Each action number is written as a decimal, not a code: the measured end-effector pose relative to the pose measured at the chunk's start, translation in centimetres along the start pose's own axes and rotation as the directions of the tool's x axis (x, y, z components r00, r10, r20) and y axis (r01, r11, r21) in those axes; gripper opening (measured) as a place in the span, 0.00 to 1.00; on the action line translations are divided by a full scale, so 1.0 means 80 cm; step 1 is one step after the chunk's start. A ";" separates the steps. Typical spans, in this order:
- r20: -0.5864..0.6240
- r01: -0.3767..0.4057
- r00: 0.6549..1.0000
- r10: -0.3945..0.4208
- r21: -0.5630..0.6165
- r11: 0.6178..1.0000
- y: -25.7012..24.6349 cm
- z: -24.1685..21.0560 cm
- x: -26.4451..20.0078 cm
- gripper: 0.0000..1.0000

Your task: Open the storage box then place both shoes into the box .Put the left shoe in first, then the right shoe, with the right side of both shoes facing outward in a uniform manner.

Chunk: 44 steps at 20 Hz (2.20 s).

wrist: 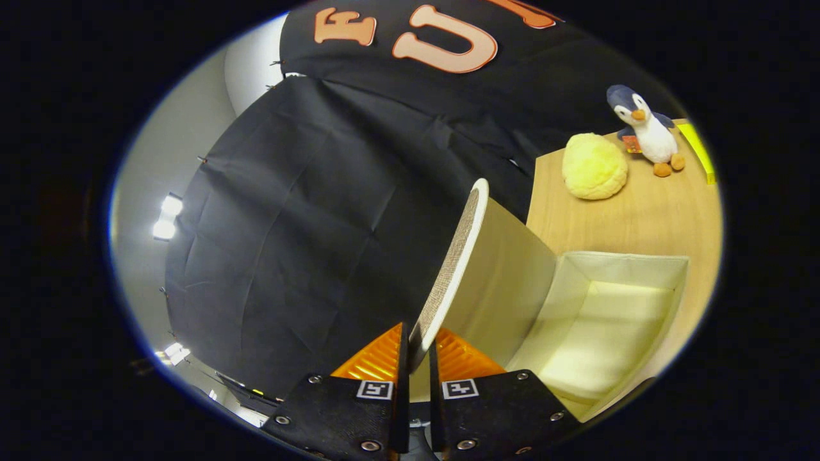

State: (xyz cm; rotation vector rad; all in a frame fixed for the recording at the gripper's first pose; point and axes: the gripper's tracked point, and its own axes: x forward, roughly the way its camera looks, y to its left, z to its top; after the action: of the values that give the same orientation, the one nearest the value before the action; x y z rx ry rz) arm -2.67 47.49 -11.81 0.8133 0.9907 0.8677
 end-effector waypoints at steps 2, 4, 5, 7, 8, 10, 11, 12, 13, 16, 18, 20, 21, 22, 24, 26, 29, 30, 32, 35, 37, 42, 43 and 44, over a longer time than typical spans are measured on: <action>-0.013 -0.005 1.000 0.005 0.016 1.000 0.005 -0.005 0.029 0.14; 0.002 0.005 1.000 -0.005 0.030 1.000 0.012 -0.001 0.049 0.14; -0.004 0.014 1.000 -0.014 0.040 0.999 0.013 0.000 0.057 0.14; -0.017 0.024 1.000 -0.024 0.051 0.998 0.012 -0.005 0.064 0.18; -0.014 0.039 0.999 -0.038 0.040 0.998 0.009 -0.008 0.062 0.21; -0.008 0.078 0.997 -0.077 0.018 0.997 -0.007 -0.008 0.057 0.35; -0.008 0.091 0.996 -0.091 0.018 0.996 -0.014 -0.008 0.052 0.47; -0.007 0.105 0.995 -0.104 0.022 0.994 -0.024 -0.011 0.043 0.53; -0.002 0.119 0.993 -0.119 0.025 0.993 -0.035 -0.010 0.033 0.59; 0.044 0.181 0.982 -0.182 0.021 0.983 -0.070 -0.001 -0.003 0.75; 0.071 0.237 0.968 -0.239 0.033 0.971 -0.104 0.002 -0.030 0.84; 0.097 0.294 0.950 -0.298 0.051 0.954 -0.136 0.006 -0.059 0.87; 0.116 0.320 0.939 -0.325 0.056 0.946 -0.151 0.009 -0.077 0.88; 0.138 0.348 0.925 -0.353 0.059 0.935 -0.163 0.011 -0.095 0.89; 0.177 0.408 0.893 -0.413 0.064 0.911 -0.196 0.013 -0.128 0.90; 0.203 0.466 0.859 -0.470 0.070 0.882 -0.230 0.010 -0.160 0.90; 0.220 0.566 0.794 -0.566 0.069 0.821 -0.284 -0.005 -0.216 0.90; 0.225 0.606 0.765 -0.603 0.063 0.793 -0.301 -0.011 -0.237 0.90; 0.223 0.668 0.715 -0.663 0.064 0.742 -0.329 -0.028 -0.277 0.90; 0.213 0.742 0.642 -0.737 0.069 0.666 -0.373 -0.056 -0.327 0.91; 0.225 0.798 0.576 -0.786 0.057 0.601 -0.402 -0.069 -0.364 0.90; 0.201 0.838 0.528 -0.825 0.031 0.544 -0.444 -0.110 -0.406 0.84; 0.187 0.837 0.534 -0.825 0.018 0.546 -0.449 -0.117 -0.407 0.83; 0.170 0.838 0.538 -0.826 0.003 0.546 -0.456 -0.127 -0.407 0.81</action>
State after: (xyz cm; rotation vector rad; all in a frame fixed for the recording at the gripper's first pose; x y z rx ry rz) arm -13.14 4.85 -35.63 0.2330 1.0423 -0.0135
